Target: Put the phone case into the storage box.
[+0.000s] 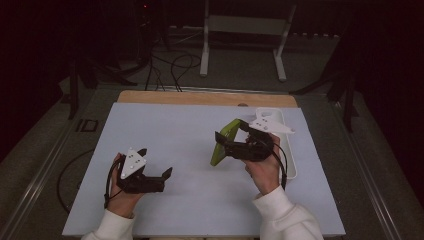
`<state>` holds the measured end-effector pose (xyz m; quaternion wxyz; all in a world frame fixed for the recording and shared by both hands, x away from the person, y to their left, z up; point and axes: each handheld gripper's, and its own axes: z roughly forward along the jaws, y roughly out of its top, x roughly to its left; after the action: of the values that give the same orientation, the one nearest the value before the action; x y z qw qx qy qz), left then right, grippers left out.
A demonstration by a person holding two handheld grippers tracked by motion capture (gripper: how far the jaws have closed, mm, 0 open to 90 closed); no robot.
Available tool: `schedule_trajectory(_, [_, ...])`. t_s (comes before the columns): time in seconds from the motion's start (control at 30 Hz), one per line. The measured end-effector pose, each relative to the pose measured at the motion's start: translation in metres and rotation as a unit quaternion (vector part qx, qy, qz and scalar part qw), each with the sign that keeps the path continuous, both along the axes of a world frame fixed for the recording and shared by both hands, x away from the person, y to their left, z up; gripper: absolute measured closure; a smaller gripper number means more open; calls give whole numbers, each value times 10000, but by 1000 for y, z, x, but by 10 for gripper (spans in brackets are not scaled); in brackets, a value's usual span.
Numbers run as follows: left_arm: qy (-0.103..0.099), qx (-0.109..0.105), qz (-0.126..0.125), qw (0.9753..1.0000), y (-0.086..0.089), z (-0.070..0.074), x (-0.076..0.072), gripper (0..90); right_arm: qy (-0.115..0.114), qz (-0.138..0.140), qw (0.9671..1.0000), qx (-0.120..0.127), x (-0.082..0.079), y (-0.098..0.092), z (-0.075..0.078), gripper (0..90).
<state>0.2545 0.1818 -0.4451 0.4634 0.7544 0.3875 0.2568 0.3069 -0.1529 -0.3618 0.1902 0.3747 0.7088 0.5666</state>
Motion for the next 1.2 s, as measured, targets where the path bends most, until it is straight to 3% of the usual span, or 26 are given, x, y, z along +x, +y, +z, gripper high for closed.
schedule_trajectory(0.53, [-183, -249, 159, 9994, 43, -25, -23, 0, 33, -146, 9999, -21, 6, -5, -1, 162])
schedule_trajectory(0.87, [-243, -218, 254, 9991, 55, -38, -32, 0, 17, -226, 9997, -52, 9, -7, 0, 162])
schedule_trajectory(1.2, [-266, -176, 279, 9991, 55, -41, -34, 0, 37, -352, 9994, 1, 15, -10, 0, 162])
